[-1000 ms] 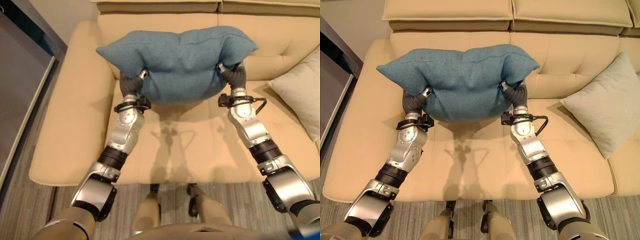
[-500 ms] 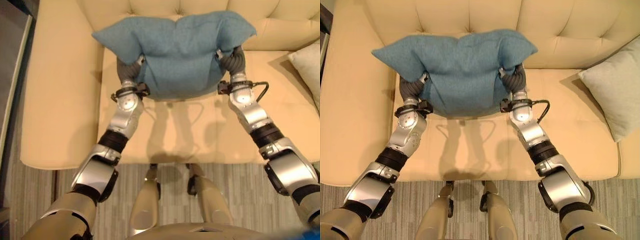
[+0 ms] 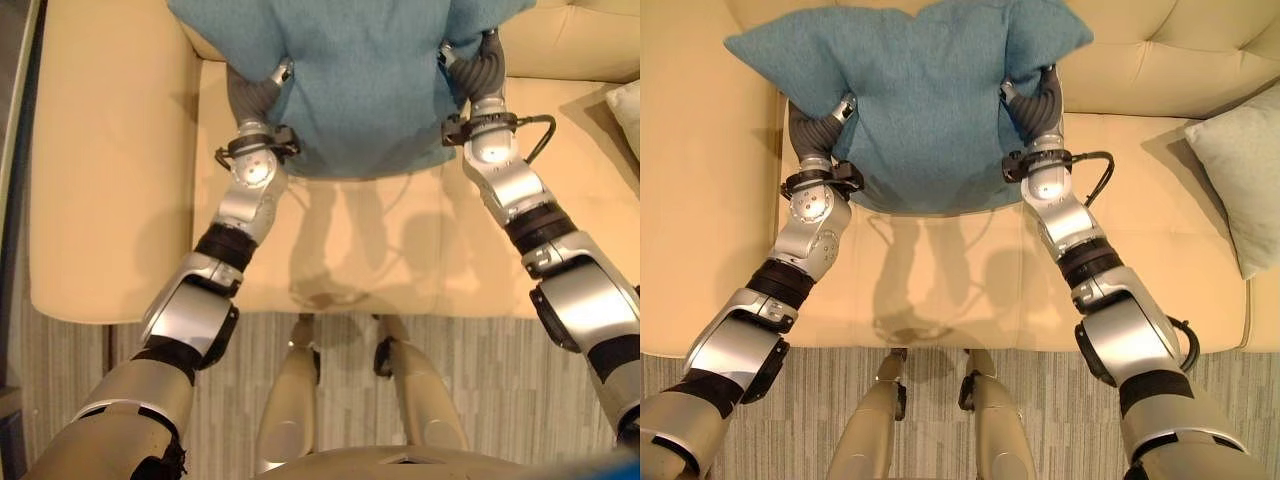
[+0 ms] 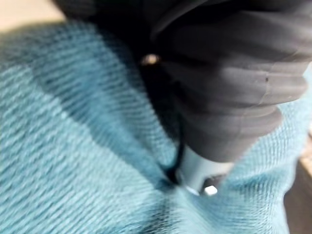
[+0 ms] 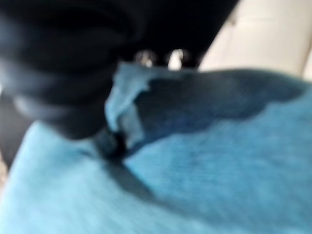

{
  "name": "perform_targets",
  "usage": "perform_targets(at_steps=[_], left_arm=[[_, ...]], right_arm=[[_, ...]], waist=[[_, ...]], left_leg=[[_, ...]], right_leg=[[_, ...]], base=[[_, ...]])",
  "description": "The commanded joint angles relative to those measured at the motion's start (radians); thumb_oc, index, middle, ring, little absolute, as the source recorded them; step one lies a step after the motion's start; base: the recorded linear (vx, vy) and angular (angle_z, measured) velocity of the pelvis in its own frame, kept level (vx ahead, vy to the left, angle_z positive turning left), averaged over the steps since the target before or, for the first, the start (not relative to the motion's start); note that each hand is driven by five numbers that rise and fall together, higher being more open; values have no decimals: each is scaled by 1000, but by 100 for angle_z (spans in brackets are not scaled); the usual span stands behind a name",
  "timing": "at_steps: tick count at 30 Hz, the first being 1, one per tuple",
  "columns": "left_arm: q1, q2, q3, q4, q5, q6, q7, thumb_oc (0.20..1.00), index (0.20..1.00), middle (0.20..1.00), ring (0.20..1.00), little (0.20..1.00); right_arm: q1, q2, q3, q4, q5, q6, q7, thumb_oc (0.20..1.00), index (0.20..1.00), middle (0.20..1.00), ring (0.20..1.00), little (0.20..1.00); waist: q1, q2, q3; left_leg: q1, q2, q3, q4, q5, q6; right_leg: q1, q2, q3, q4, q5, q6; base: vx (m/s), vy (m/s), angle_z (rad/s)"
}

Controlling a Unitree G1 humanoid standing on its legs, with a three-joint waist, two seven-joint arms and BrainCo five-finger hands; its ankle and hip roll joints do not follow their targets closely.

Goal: Pick up all the scattered cushions and arrange them neatly on the sofa.

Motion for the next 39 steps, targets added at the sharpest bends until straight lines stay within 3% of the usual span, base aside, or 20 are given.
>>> perform_targets(at_steps=[1, 5, 11, 13, 14, 18, 19, 21, 23, 27, 30, 32, 33, 35, 37, 39], left_arm=[[-162, 15, -90, 13, 46, -44, -41, 1000, 1000, 1000, 1000, 1000], [-195, 106, -103, 38, 70, -45, -57, 1000, 1000, 1000, 1000, 1000], [-195, 322, -68, 193, 20, -48, -113, 1000, 1000, 1000, 1000, 1000], [-112, 374, -23, 180, 12, -46, -141, 1000, 1000, 1000, 1000, 1000], [1, 404, 17, 79, 41, -54, -149, 1000, 1000, 1000, 1000, 1000], [208, 432, 98, -98, 86, -63, -165, 1000, 1000, 1000, 1000, 1000], [379, 413, 178, -209, 101, -65, -187, 1000, 1000, 1000, 1000, 1000], [452, 403, 206, -241, 114, -60, -196, 1000, 1000, 1000, 1000, 1000], [659, 327, 284, -331, 131, -54, -230, 1000, 1000, 1000, 1000, 1000], [822, 263, 319, -351, 146, -34, -286, 1000, 1000, 1000, 1000, 1000], [983, 152, 318, -268, 143, 11, -361, 1000, 1000, 1000, 1000, 1000], [1014, 147, 309, -228, 163, 15, -372, 1000, 1000, 1000, 1000, 1000], [1073, 106, 302, -152, 192, 46, -400, 1000, 1000, 1000, 1000, 1000], [1081, 95, 294, -107, 215, 51, -398, 1000, 1000, 1000, 1000, 1000], [1107, 25, 282, 77, 264, 85, -408, 1000, 1000, 1000, 1000, 1000], [1103, 1, 283, 143, 278, 99, -407, 1000, 1000, 1000, 1000, 1000]], right_arm=[[-173, 61, 95, 2, -44, -47, 36, 1000, 1000, 1000, 1000, 1000], [-214, 1, 125, 68, -50, -39, 53, 1000, 1000, 1000, 1000, 1000], [-220, -179, 143, 211, -2, -42, 94, 1000, 1000, 1000, 1000, 1000], [-157, -247, 114, 194, 8, -45, 106, 1000, 1000, 1000, 1000, 1000], [-49, -279, 68, 120, 4, -56, 113, 1000, 1000, 1000, 1000, 1000], [137, -313, -27, -38, -20, -70, 129, 1000, 1000, 1000, 1000, 1000], [301, -319, -91, -159, -52, -74, 154, 1000, 1000, 1000, 1000, 1000], [381, -324, -121, -201, -70, -76, 170, 1000, 1000, 1000, 1000, 1000], [600, -302, -202, -292, -119, -75, 210, 1000, 1000, 1000, 1000, 1000], [776, -258, -250, -302, -164, -59, 254, 1000, 1000, 1000, 1000, 1000], [943, -188, -251, -266, -218, -45, 312, 1000, 1000, 1000, 1000, 1000], [965, -171, -243, -237, -233, -42, 318, 1000, 1000, 1000, 1000, 1000], [1019, -152, -217, -198, -299, -23, 345, 1000, 1000, 1000, 1000, 1000], [1038, -126, -215, -170, -296, -22, 350, 1000, 1000, 1000, 1000, 1000], [1077, -72, -190, -66, -332, -10, 356, 1000, 1000, 1000, 1000, 1000], [1088, -53, -189, -21, -335, -10, 356, 1000, 1000, 1000, 1000, 1000]], waist=[[30, -24, -1], [36, -21, 5], [37, -10, 7], [36, -4, 6], [33, -2, 4], [29, -2, -9], [28, -6, -21], [25, -7, -29], [25, -15, -43], [22, -15, -66], [19, -13, -97], [17, -12, -107], [14, -9, -129], [11, -7, -139], [5, -3, -163], [4, -4, -167]], left_leg=[[-3, -19, 12, -28, 14, -18], [-11, -18, 7, -29, 18, -21], [-5, -16, 2, -30, 20, -23], [19, -16, 7, -28, 15, -23], [44, -15, 11, -26, 6, -21], [83, -15, 18, -23, -6, -18], [117, -14, 21, -22, -19, -15], [131, -16, 23, -22, -21, -14], [191, -15, 23, -19, -42, -11], [240, -17, 24, -12, -50, -10], [304, -15, 22, -9, -55, -13], [323, -14, 22, -12, -55, -14], [351, -10, 22, -13, -57, -14], [364, -9, 25, -14, -58, -16], [404, 2, 28, -13, -61, -19], [412, 6, 32, -10, -62, -22]], right_leg=[[-20, -61, 16, 106, -89, 132], [-28, -61, 13, 107, -89, 133], [-27, -58, 17, 115, -94, 133], [-6, -59, 17, 122, -103, 131], [18, -58, 19, 122, -107, 129], [62, -56, 17, 117, -115, 127], [96, -54, 17, 115, -122, 125], [111, -54, 16, 113, -124, 125], [184, -52, 11, 106, -139, 123], [248, -52, 3, 86, -150, 122], [329, -44, -6, 59, -163, 120], [349, -39, -8, 50, -166, 120], [384, -32, -7, 41, -172, 118], [399, -27, -6, 38, -174, 118], [446, -18, -3, 28, -185, 113], [462, -15, -2, 22, -189, 111]], base=[[1, -14, 8], [0, -5, 0], [1, 5, 0], [17, 31, 5], [0, 0, 0], [38, 22, 2], [44, 9, -4], [60, -1, -4], [88, -24, 1], [82, -7, 3], [65, -20, 0], [62, -21, 2], [54, -13, 4], [44, -7, 2], [0, 0, 0], [-2, -49, 0]])
